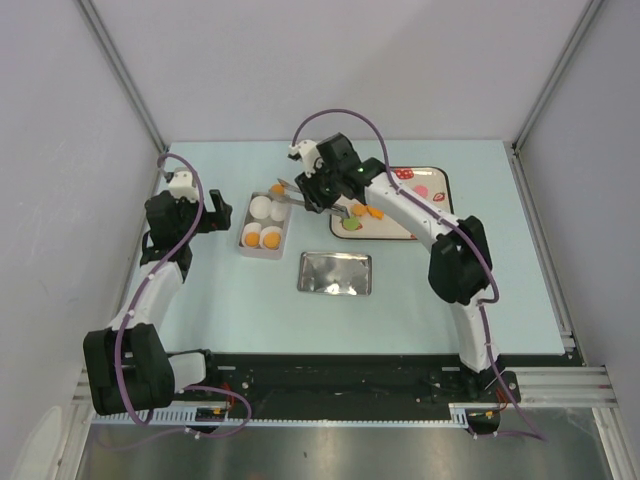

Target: Pack the cookies

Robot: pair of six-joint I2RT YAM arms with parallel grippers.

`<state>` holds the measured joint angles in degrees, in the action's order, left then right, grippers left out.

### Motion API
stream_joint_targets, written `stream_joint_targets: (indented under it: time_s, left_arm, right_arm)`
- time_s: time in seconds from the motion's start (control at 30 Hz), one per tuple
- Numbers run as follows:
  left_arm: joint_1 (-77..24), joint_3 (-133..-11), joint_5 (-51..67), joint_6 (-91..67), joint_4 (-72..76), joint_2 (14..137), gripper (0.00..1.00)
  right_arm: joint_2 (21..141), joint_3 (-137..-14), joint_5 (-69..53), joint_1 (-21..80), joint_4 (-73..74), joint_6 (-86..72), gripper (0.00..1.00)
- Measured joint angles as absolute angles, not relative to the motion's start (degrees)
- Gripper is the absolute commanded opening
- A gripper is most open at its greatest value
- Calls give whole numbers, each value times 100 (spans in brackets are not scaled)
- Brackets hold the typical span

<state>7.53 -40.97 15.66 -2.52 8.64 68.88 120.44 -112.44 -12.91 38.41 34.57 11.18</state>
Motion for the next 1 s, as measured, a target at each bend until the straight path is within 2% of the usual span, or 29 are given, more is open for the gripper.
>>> stream_joint_targets:
  time_s: [0.37, 1.0]
  left_arm:
    - [753, -4097, 1566, -248, 873, 6888, 100]
    - [753, -4097, 1568, -248, 875, 6834, 100]
  right_arm:
    - [12853, -12053, -1306, 4160, 3520, 1116, 43]
    - [13168, -12243, -1398, 4252, 3531, 1118, 46]
